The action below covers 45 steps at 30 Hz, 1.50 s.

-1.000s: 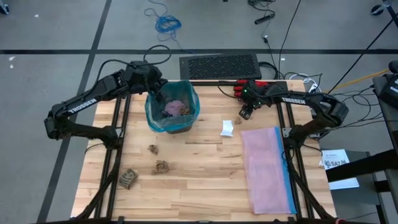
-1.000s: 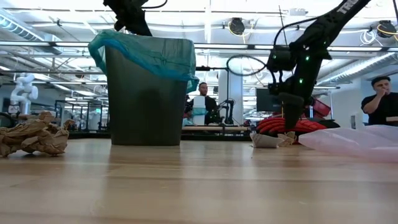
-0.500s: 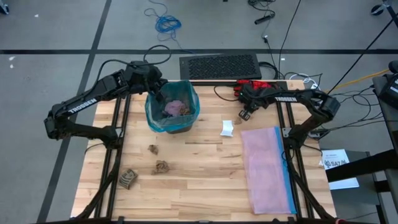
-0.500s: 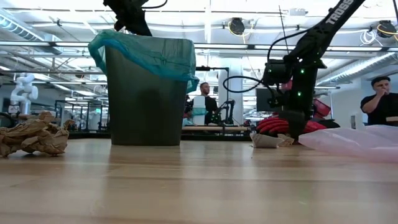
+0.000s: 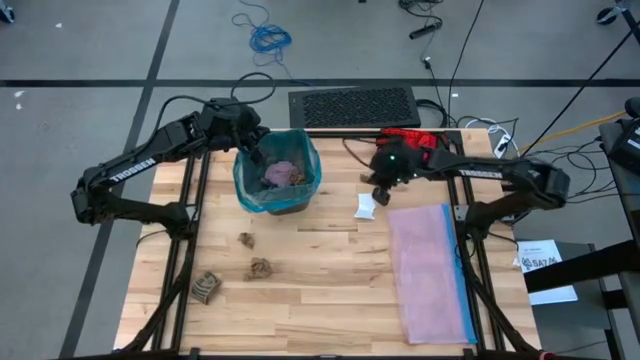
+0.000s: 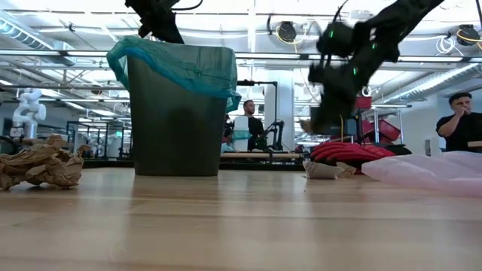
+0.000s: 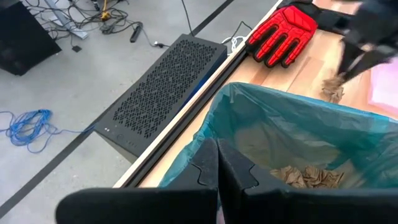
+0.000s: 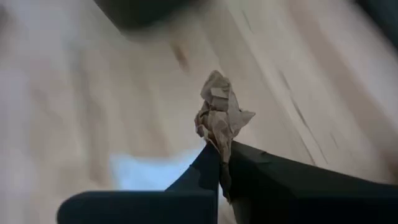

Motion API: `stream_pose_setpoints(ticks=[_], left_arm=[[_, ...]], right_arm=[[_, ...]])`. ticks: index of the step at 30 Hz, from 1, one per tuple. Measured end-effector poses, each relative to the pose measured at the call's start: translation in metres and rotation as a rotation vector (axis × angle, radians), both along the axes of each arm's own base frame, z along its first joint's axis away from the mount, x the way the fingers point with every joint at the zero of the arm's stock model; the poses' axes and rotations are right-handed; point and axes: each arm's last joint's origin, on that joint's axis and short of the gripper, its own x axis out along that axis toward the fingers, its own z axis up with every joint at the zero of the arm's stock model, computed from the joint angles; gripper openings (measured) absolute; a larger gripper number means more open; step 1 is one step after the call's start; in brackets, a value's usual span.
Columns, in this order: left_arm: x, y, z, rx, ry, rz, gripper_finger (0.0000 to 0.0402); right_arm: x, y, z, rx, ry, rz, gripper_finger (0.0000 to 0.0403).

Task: Place trash/remove bag and relplace
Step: Put the brown napkin into the black trash bin, then put the white paper into the black trash bin

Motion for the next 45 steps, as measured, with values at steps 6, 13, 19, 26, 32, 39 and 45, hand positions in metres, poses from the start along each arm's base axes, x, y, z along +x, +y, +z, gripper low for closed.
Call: stream_pose_setpoints(ticks=[6, 13, 19, 26, 32, 39, 45], left_arm=[[0.0, 0.0, 0.0, 0.0, -0.001, 0.0, 0.0], [0.0, 0.0, 0.001, 0.004, -0.008, 0.0, 0.0], [0.0, 0.001, 0.001, 0.002, -0.02, 0.022, 0.0], [0.0, 0.001, 0.001, -0.003, -0.017, 0.029, 0.0], [0.0, 0.001, 0.001, -0.003, -0.016, 0.029, 0.0], [0.0, 0.001, 0.001, 0.0, -0.01, 0.025, 0.0], [0.0, 0.0, 0.0, 0.008, 0.008, 0.015, 0.0]], right_arm=[[0.014, 0.014, 0.062, -0.055, -0.354, 0.096, 0.0], [0.053, 0.023, 0.123, -0.162, -0.487, 0.219, 0.0], [0.097, 0.014, 0.15, -0.197, -0.412, 0.279, 0.0002], [0.143, 0.0, 0.156, -0.22, -0.357, 0.305, 0.0039], [0.162, -0.006, 0.155, -0.224, -0.308, 0.327, 0.0129], [0.169, 0.002, 0.145, -0.265, -0.24, 0.402, 0.025], [0.148, 0.029, 0.141, -0.279, 0.001, 0.436, 0.0299]])
